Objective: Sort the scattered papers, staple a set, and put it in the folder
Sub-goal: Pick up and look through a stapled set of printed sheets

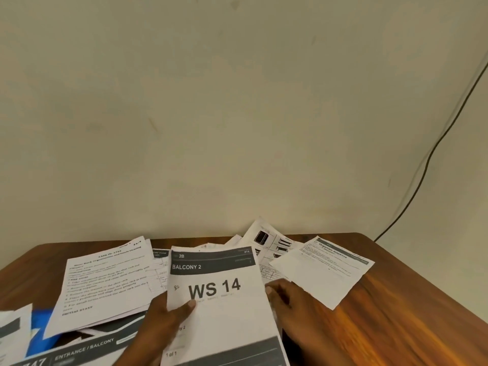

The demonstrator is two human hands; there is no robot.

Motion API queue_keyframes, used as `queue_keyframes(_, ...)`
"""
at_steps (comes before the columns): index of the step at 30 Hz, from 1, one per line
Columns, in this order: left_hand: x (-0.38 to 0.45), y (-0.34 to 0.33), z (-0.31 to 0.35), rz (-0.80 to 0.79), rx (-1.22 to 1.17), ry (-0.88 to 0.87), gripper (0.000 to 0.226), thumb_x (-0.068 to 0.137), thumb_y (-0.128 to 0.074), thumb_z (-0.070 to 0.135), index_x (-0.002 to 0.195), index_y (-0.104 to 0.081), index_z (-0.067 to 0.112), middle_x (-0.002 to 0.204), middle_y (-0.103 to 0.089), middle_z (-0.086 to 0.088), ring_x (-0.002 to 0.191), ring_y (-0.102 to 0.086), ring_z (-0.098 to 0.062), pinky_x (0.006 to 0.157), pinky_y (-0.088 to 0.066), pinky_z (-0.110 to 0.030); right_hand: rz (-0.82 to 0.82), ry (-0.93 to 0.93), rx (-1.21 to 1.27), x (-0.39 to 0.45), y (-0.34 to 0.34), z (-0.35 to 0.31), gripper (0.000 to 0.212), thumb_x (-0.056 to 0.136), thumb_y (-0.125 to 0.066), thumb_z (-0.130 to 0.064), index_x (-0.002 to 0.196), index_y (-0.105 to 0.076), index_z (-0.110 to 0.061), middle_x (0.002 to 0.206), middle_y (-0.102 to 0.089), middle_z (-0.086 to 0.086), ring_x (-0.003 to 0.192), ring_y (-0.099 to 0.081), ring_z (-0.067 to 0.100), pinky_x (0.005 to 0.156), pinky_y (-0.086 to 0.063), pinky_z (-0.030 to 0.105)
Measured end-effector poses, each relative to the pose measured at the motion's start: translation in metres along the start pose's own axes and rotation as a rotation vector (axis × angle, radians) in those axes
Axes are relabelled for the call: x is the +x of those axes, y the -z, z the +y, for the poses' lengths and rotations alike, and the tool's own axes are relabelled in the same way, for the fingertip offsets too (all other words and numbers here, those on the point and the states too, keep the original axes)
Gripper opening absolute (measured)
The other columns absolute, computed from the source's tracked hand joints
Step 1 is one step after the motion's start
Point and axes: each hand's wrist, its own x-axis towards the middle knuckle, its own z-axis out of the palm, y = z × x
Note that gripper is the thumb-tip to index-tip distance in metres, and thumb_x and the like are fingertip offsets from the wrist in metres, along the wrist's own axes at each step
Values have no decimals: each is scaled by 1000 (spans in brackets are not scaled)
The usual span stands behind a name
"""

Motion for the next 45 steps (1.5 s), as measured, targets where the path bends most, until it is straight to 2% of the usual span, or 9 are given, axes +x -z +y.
queue_keyframes(3,2,5,-3,37,3,-22,15,90,-76,5,104,-74,8,88,-81,-10,80,-79,-32,74,-60,-42,-30,67,-506,26,2,23,58,100,-43,-64,152,-39,-40,165,-37,-7,149,-38,16,122,-30,40)
queue_keyframes(6,4,4,-9,67,18,-6,15,89,-77,5,104,-74,8,88,-81,-10,83,-78,-35,82,-61,-51,-183,-56,-654,46,5,44,92,89,-28,-87,164,-4,-42,175,8,6,161,1,36,124,-4,65)
queue_keyframes(18,7,16,-13,87,-44,23,21,91,-74,4,112,-72,3,98,-80,-19,84,-76,-41,82,-60,-51,-420,58,-733,-9,-5,32,131,35,23,-98,158,8,-53,175,8,2,160,7,37,122,4,70)
queue_keyframes(26,0,15,-6,86,-71,38,22,91,-74,5,113,-71,6,98,-80,-17,90,-76,-44,90,-58,-59,-260,83,-539,-8,20,21,58,94,-43,-75,145,-45,-48,155,-41,-19,143,-38,10,121,-26,45)
queue_keyframes(31,-2,14,-6,102,-61,24,21,91,-75,7,111,-71,9,93,-81,-12,88,-76,-41,85,-59,-54,-374,59,-579,6,7,23,104,72,-5,-98,162,-7,-47,174,7,-10,162,1,21,128,1,56)
queue_keyframes(35,-2,13,-7,104,-46,12,19,92,-75,8,110,-71,11,88,-82,-4,87,-76,-36,76,-58,-44,-411,140,-668,-10,-3,28,131,42,21,-99,161,-6,-49,175,1,-4,161,-4,25,127,-5,58)
queue_keyframes(39,-4,10,-7,93,-49,17,20,92,-74,9,111,-71,13,92,-82,-8,86,-77,-38,78,-60,-47,-474,215,-754,-26,-4,25,71,98,-40,-71,160,-21,-42,173,-13,-6,157,-20,21,124,-15,51)
queue_keyframes(41,-4,10,-8,93,-55,24,21,92,-74,8,112,-71,11,95,-81,-12,87,-77,-41,84,-60,-54,-307,333,-776,-31,-5,24,68,95,-60,-54,155,-36,-32,164,-30,-6,145,-44,20,115,-32,58)
queue_keyframes(45,-3,11,-10,99,-30,11,20,92,-74,8,112,-72,11,94,-81,-12,87,-77,-42,90,-58,-61,-413,307,-532,-34,9,21,46,99,-57,-52,143,-54,-38,146,-49,-16,134,-46,10,112,-33,38)
